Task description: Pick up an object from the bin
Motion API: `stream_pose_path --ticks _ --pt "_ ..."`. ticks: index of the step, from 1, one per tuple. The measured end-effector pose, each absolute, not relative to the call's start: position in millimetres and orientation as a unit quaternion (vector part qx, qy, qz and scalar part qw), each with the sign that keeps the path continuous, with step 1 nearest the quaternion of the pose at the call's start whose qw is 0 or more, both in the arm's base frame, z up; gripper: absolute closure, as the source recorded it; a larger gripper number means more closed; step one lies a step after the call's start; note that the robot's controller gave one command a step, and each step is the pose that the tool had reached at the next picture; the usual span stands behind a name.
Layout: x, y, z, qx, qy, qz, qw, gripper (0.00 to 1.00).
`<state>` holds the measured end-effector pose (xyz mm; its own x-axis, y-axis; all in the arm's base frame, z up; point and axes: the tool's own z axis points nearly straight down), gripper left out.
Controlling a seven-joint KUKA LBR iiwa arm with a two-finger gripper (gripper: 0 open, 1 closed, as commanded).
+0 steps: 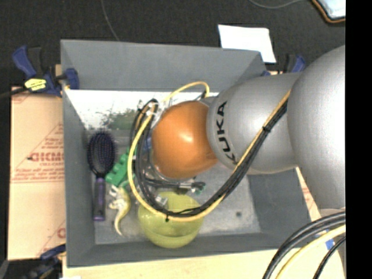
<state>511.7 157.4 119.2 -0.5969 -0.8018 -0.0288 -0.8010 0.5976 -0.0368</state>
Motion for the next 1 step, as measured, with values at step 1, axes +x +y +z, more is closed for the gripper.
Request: stream_pose_path --ticks 1 --pt "520.3 163.8 115.1 -0.472 0.881 -0.012 0.023 1.0"
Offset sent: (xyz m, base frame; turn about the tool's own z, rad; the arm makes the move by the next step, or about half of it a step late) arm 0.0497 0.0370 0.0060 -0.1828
